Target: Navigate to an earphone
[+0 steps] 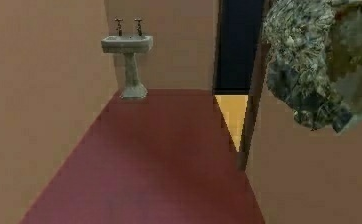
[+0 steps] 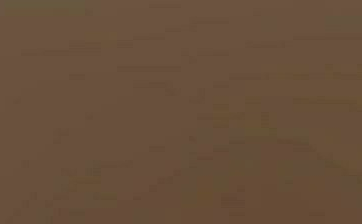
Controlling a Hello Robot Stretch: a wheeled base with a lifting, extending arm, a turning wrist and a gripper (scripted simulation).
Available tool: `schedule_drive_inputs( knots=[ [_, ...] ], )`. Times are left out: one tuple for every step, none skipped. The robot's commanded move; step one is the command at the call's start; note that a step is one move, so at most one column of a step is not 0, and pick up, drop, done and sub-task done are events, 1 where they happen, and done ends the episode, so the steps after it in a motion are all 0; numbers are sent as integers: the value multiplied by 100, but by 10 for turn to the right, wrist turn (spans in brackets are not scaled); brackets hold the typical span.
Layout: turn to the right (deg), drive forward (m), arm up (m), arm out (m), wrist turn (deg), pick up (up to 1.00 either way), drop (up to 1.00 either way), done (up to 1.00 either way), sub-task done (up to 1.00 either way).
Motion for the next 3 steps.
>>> schedule_drive_inputs(
  knots=[
    [0, 35, 0, 0, 0, 0, 0, 0, 0],
    [0, 100, 0, 0, 0, 0, 0, 0, 0],
    [-150, 0, 0, 0, 0, 0, 0, 0, 0]
  ],
)
